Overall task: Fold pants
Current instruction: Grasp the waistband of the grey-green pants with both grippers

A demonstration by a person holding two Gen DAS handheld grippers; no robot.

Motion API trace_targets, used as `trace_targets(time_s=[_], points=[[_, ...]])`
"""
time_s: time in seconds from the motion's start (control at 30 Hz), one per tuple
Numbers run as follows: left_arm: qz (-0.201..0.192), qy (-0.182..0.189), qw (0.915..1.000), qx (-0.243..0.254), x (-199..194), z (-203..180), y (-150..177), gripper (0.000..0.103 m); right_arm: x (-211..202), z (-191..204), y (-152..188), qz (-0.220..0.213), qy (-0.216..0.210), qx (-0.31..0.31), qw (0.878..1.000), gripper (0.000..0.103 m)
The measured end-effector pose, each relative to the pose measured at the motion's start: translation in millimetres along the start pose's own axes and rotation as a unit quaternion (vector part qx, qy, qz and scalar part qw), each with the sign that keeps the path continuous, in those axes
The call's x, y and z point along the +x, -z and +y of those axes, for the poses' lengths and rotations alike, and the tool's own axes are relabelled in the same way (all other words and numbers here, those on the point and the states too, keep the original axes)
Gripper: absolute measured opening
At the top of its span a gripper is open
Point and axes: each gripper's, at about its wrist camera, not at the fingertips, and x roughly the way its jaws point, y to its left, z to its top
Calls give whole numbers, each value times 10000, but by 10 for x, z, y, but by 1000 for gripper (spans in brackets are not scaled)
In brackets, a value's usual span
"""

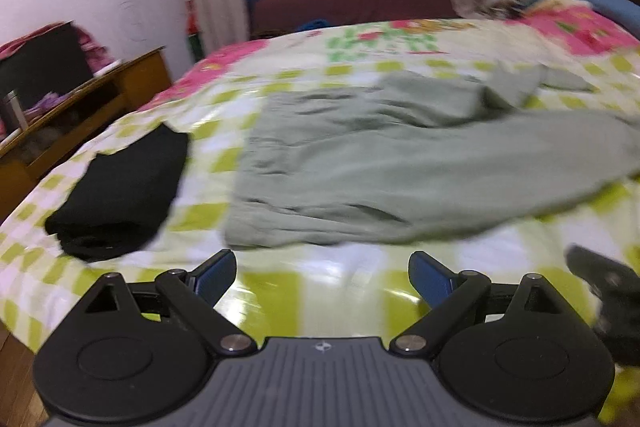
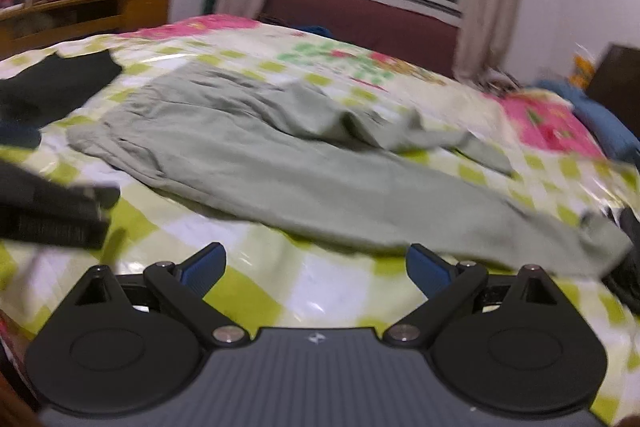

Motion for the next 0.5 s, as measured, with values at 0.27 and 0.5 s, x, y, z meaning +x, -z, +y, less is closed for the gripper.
trace_targets(time_s=[0.27, 0.5], points=[[238, -333, 9986, -329, 515, 488, -75, 103, 379, 430, -296, -187, -746, -779, 9940, 92], [90, 194, 9998, 26, 770, 503, -119, 91, 848, 723, -482, 18, -1172, -1521, 9814, 67]])
